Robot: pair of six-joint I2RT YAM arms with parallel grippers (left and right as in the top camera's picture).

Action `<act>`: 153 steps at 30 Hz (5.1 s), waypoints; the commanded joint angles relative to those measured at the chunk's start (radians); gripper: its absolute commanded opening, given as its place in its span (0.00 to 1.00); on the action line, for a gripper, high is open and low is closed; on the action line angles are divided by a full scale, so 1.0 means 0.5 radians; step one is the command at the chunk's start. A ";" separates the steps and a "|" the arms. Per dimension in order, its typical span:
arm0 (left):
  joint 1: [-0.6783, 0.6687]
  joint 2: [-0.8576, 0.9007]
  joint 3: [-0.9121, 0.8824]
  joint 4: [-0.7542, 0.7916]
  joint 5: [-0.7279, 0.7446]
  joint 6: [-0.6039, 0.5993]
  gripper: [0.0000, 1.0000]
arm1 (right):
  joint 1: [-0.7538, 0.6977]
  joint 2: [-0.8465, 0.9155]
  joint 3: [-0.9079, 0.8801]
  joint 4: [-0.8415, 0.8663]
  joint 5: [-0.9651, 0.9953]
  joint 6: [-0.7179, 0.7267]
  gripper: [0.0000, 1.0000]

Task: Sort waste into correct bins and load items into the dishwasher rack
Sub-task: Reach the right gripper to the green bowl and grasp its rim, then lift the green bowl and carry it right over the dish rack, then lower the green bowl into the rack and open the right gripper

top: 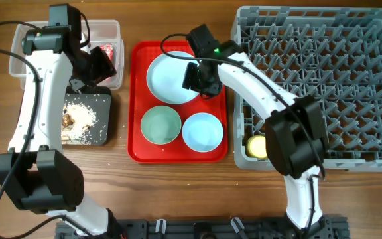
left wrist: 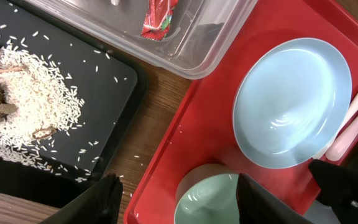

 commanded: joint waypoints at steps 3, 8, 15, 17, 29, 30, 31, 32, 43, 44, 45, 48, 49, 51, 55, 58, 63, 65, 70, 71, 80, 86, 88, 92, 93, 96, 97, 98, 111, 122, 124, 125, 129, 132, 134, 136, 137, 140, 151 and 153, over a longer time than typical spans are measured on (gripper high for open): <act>0.006 -0.036 0.028 0.008 -0.027 0.031 0.60 | 0.024 0.032 0.018 -0.047 0.017 -0.009 0.49; 0.004 -0.034 0.027 0.008 -0.028 0.031 0.61 | 0.072 0.031 0.019 -0.043 -0.202 -0.290 0.51; 0.004 -0.033 0.027 0.010 -0.029 0.031 0.67 | 0.159 0.031 0.019 -0.086 -0.391 -0.800 0.53; 0.004 -0.033 0.027 0.017 -0.049 0.031 0.71 | 0.184 0.031 0.018 -0.123 -0.387 -0.898 0.52; 0.121 -0.033 0.027 0.158 -0.154 -0.024 0.84 | 0.300 0.085 0.004 -0.185 -0.330 -0.858 0.33; 0.154 -0.033 0.027 0.172 -0.151 -0.047 0.85 | 0.300 0.089 -0.005 -0.183 -0.322 -0.844 0.33; 0.185 -0.033 0.027 0.181 -0.145 -0.075 0.85 | 0.299 0.092 -0.015 -0.182 -0.321 -0.829 0.33; 0.210 -0.033 0.027 0.182 -0.144 -0.093 0.86 | 0.299 0.096 -0.015 -0.184 -0.315 -0.800 0.33; 0.280 -0.033 0.027 0.181 -0.139 -0.097 0.99 | 0.298 0.098 -0.015 -0.169 -0.218 -0.591 0.04; 0.280 -0.033 0.027 0.181 -0.139 -0.097 1.00 | 0.298 0.098 -0.015 -0.164 -0.218 -0.592 0.04; 0.280 -0.033 0.027 0.181 -0.139 -0.097 1.00 | 0.298 0.098 -0.015 -0.158 -0.218 -0.594 0.04; 0.280 -0.033 0.027 0.181 -0.139 -0.097 1.00 | 0.298 0.098 -0.015 -0.142 -0.220 -0.593 0.04; 0.280 -0.033 0.027 0.181 -0.139 -0.097 1.00 | 0.298 0.098 -0.015 -0.138 -0.220 -0.593 0.04; 0.280 -0.033 0.027 0.181 -0.139 -0.097 1.00 | 0.304 0.098 -0.015 -0.129 -0.219 -0.591 0.14; 0.280 -0.033 0.027 0.181 -0.139 -0.097 1.00 | 0.320 0.101 -0.017 -0.111 -0.190 -0.551 0.41; 0.280 -0.033 0.027 0.181 -0.139 -0.097 1.00 | 0.338 0.113 -0.021 -0.106 -0.156 -0.488 0.40; 0.280 -0.033 0.027 0.181 -0.139 -0.097 1.00 | 0.355 0.140 -0.028 -0.082 -0.159 -0.468 0.33; 0.280 -0.033 0.027 0.181 -0.139 -0.097 1.00 | 0.356 0.153 -0.028 -0.088 -0.158 -0.424 0.32; 0.280 -0.033 0.027 0.181 -0.139 -0.097 1.00 | 0.356 0.161 -0.028 -0.093 -0.159 -0.414 0.05; 0.280 -0.033 0.027 0.181 -0.139 -0.097 1.00 | 0.356 0.160 -0.027 -0.097 -0.170 -0.414 0.04; 0.280 -0.033 0.027 0.181 -0.139 -0.097 1.00 | 0.253 -0.227 0.165 -0.219 -0.153 -0.455 0.04; 0.280 -0.033 0.027 0.181 -0.139 -0.097 1.00 | -0.014 -0.761 0.197 -0.323 0.693 -0.202 0.04; 0.280 -0.033 0.027 0.181 -0.139 -0.097 1.00 | -0.092 -0.840 0.197 -0.325 1.074 -0.204 0.04; 0.280 -0.033 0.027 0.181 -0.139 -0.097 1.00 | -0.236 -0.829 0.188 -0.278 1.841 -0.237 0.04; 0.280 -0.033 0.027 0.181 -0.139 -0.097 1.00 | -0.263 -0.803 0.180 -0.244 1.963 -0.274 0.04; 0.280 -0.033 0.027 0.181 -0.139 -0.097 1.00 | -0.338 -0.703 0.177 -0.119 2.181 -0.468 0.04; 0.280 -0.033 0.027 0.181 -0.139 -0.097 1.00 | -0.357 -0.661 0.177 -0.062 2.245 -0.547 0.04; 0.280 -0.033 0.027 0.181 -0.139 -0.097 1.00 | -0.372 -0.619 0.177 -0.002 2.311 -0.627 0.04; 0.280 -0.033 0.027 0.181 -0.139 -0.097 1.00 | -0.395 -0.095 0.177 0.656 2.791 -1.691 0.04; 0.280 -0.033 0.027 0.181 -0.139 -0.097 1.00 | -0.378 0.087 0.172 0.573 2.791 -1.708 0.04; 0.280 -0.033 0.027 0.181 -0.139 -0.097 1.00 | -0.361 0.086 0.172 0.565 2.792 -1.763 0.04; 0.280 -0.033 0.027 0.181 -0.139 -0.097 1.00 | -0.349 0.086 0.172 0.566 2.791 -1.802 0.04; 0.280 -0.033 0.027 0.181 -0.139 -0.097 1.00 | -0.304 0.086 0.172 0.531 2.774 -1.825 0.04; 0.280 -0.033 0.027 0.181 -0.139 -0.097 1.00 | -0.262 0.086 0.172 0.484 2.697 -1.900 0.11; 0.280 -0.033 0.027 0.181 -0.139 -0.097 1.00 | -0.239 0.086 0.172 0.474 2.644 -1.901 0.23; 0.280 -0.033 0.027 0.181 -0.139 -0.097 1.00 | -0.215 0.086 0.172 0.475 2.629 -1.897 0.31; 0.280 -0.033 0.027 0.181 -0.139 -0.097 1.00 | -0.202 0.086 0.172 0.475 2.618 -1.899 0.33; 0.280 -0.033 0.027 0.181 -0.139 -0.097 1.00 | -0.172 0.086 0.172 0.468 2.523 -1.901 0.40; 0.280 -0.033 0.027 0.181 -0.139 -0.097 1.00 | -0.134 -0.030 0.175 0.488 2.078 -1.765 0.84; 0.280 -0.033 0.027 0.181 -0.139 -0.097 1.00 | -0.139 -0.101 0.176 0.491 1.907 -1.666 0.99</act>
